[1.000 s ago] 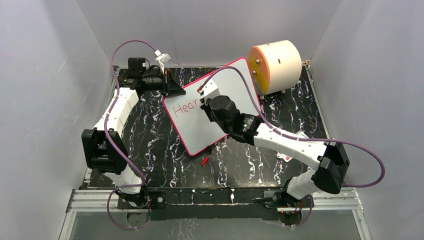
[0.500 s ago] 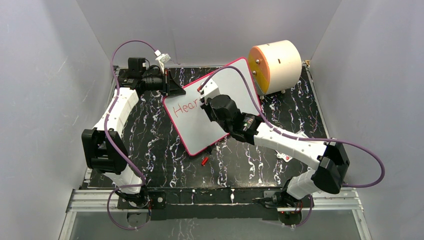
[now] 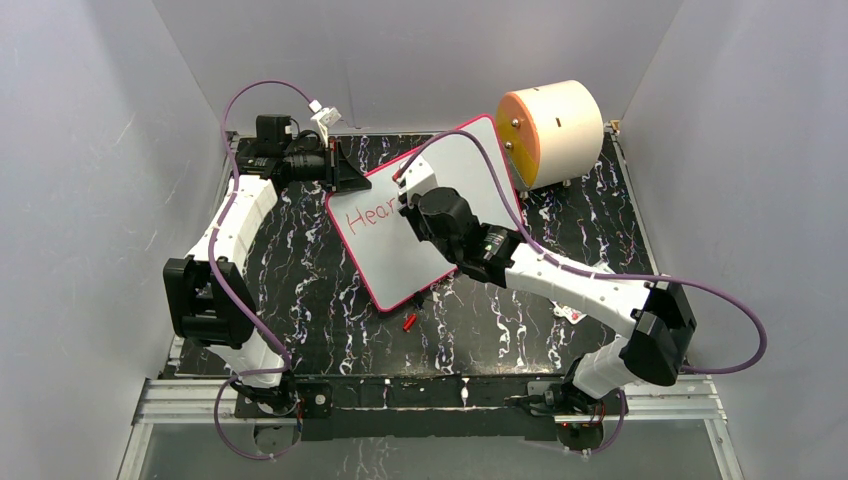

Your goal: Write a sentence on the whiteboard

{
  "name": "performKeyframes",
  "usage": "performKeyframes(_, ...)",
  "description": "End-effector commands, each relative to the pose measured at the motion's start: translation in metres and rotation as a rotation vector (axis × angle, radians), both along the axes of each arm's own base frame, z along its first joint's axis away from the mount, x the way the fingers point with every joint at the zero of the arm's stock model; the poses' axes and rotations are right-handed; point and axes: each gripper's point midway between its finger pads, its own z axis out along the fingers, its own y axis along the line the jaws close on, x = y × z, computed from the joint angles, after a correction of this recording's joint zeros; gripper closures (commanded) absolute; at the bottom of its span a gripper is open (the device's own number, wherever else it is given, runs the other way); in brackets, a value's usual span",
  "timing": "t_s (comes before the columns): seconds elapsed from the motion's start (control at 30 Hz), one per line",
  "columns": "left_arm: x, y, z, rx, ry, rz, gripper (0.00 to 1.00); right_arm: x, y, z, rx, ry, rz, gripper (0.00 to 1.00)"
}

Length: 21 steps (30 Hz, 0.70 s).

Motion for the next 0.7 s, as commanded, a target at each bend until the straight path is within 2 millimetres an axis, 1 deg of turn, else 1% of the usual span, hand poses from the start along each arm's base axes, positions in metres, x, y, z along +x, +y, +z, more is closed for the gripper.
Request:
performKeyframes(0.0, -0.016, -0.004, -0.006, 0.003, 0.050, -0.023, 1.00, 0.001, 0.005, 0.015, 0.029, 0.006, 0.012, 1.00)
performKeyframes(0.27, -0.016, -0.004, -0.006, 0.002, 0.051, -0.023, 1.00, -0.007, -0.001, 0.002, -0.002, 0.061, 0.017, 1.00)
performKeyframes(0.47, -0.016, -0.003, -0.006, 0.003, 0.050, -0.023, 1.00, -0.008, -0.004, -0.005, -0.023, 0.080, 0.011, 1.00)
performKeyframes(0.67, -0.016, -0.003, -0.005, 0.003, 0.049, -0.022, 1.00, -0.010, -0.009, -0.006, -0.029, 0.083, 0.005, 1.00)
